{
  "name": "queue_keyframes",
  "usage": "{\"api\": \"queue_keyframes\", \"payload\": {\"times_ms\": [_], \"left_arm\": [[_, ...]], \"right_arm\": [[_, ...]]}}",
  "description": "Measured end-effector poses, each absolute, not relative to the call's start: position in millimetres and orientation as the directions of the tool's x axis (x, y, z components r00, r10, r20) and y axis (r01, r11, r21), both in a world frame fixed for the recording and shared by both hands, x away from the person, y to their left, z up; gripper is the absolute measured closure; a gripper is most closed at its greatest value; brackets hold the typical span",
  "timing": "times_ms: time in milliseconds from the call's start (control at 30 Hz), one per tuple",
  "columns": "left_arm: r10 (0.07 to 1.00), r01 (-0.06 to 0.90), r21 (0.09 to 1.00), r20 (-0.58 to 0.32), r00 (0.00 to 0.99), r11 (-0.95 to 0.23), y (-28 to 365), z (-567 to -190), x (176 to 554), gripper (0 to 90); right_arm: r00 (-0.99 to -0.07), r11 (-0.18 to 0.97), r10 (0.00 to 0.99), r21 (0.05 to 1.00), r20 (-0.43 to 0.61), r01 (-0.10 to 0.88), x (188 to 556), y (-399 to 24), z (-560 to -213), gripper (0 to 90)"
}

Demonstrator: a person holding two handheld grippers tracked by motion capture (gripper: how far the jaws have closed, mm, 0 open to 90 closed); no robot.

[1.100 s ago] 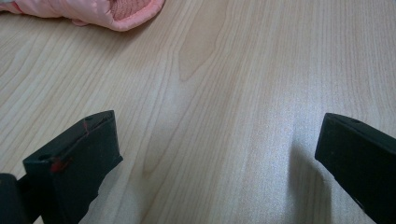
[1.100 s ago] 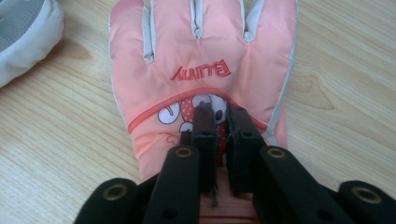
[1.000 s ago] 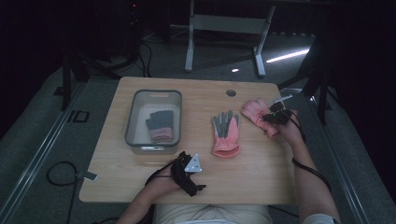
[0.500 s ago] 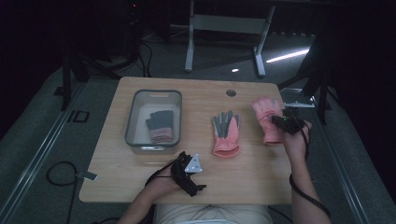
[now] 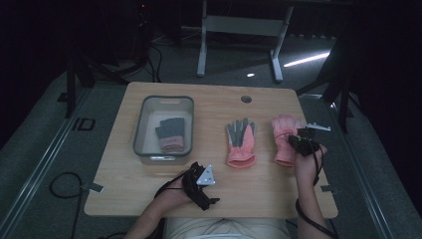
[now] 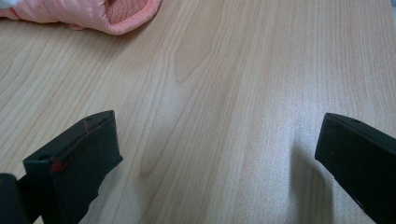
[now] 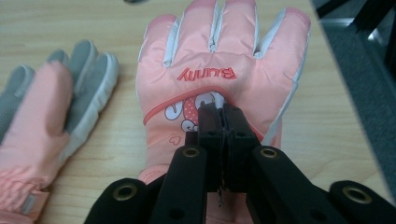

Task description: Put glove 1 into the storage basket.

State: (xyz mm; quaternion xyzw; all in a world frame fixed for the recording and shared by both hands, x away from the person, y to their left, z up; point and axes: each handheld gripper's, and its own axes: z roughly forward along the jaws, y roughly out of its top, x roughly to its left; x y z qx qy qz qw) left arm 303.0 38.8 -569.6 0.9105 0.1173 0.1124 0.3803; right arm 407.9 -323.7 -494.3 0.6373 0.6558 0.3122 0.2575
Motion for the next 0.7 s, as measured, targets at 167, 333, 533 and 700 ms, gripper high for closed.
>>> {"api": "queue_keyframes", "payload": {"times_ms": [167,333,533,700], "left_arm": [[0.300,0.132,0.727,0.105,0.948,-0.673,39,-570,303,0.0],[0.293,0.127,0.726,0.106,0.950,-0.676,40,-570,303,0.0],[0.291,0.125,0.728,0.105,0.951,-0.674,40,-570,303,0.0],[0.288,0.124,0.728,0.104,0.952,-0.675,40,-570,304,0.0]], "right_arm": [[-0.038,-0.025,0.997,0.703,0.074,0.711,423,-323,-514,87.0],[-0.033,-0.036,0.996,0.683,0.088,0.730,432,-324,-525,83.6],[-0.052,-0.028,0.994,0.673,0.099,0.739,433,-328,-525,77.6],[-0.125,0.043,0.990,0.703,0.065,0.710,434,-336,-503,67.3]]}}
